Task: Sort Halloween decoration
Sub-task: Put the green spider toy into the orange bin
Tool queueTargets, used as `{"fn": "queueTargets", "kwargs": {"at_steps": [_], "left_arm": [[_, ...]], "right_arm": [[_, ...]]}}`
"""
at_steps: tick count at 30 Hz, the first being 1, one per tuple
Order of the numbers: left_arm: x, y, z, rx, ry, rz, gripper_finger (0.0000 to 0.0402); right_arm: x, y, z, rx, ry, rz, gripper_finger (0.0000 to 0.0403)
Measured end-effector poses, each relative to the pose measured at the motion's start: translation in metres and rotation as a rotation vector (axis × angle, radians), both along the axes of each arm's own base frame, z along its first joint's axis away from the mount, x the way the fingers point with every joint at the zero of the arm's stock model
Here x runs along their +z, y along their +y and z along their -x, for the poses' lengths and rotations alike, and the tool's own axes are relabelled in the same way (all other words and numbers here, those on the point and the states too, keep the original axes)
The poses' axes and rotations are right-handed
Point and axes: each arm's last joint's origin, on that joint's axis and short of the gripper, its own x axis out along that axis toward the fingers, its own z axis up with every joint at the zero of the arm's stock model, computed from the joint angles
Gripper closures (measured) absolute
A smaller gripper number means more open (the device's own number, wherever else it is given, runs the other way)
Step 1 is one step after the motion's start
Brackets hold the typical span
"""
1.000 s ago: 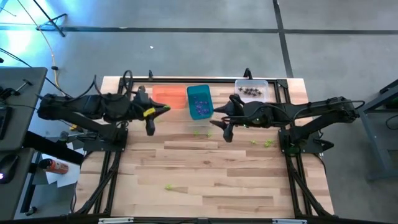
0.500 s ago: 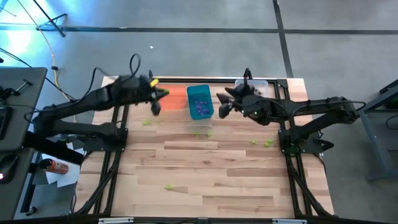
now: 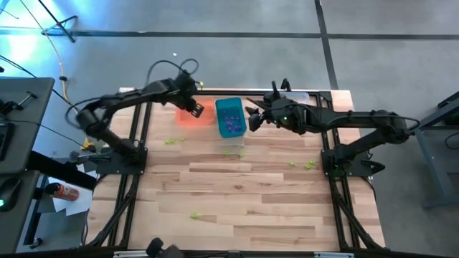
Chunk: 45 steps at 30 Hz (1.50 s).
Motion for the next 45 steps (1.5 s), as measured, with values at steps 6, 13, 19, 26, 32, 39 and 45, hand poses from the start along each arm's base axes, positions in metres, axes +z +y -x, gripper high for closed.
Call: {"fn": "queueTargets", "kwargs": {"at_steps": [6, 13, 19, 26, 32, 39, 45], "left_arm": [[-0.053, 0.020, -0.008, 0.128, 0.147, 0.072, 0.0401], [-0.084, 0.027, -0.015, 0.190, 0.191, 0.123, 0.0401], [-0.085, 0.027, -0.016, 0.124, 0.200, 0.115, 0.0401], [-0.070, 0.025, -0.012, 0.068, 0.231, 0.017, 0.0359], [-0.051, 0.021, -0.009, 0.062, 0.181, 0.002, 0.0290], [-0.031, 0.017, -0.004, 0.064, 0.132, -0.035, 0.0227], [-0.014, 0.011, -0.002, 0.025, 0.034, -0.005, 0.0209]], "right_arm": [[-0.016, -0.001, -0.010, 0.013, 0.078, -0.012, 0.0176], [-0.037, -0.001, -0.026, 0.060, 0.143, -0.046, 0.0176], [-0.038, -0.001, -0.028, 0.073, 0.135, -0.051, 0.0176], [-0.034, -0.009, -0.025, 0.069, 0.137, -0.013, 0.0176], [-0.033, -0.012, -0.025, 0.071, 0.131, -0.021, 0.0176], [-0.033, -0.012, -0.025, 0.081, 0.144, -0.004, 0.0176], [-0.033, -0.013, -0.025, 0.076, 0.136, -0.003, 0.0176]]}}
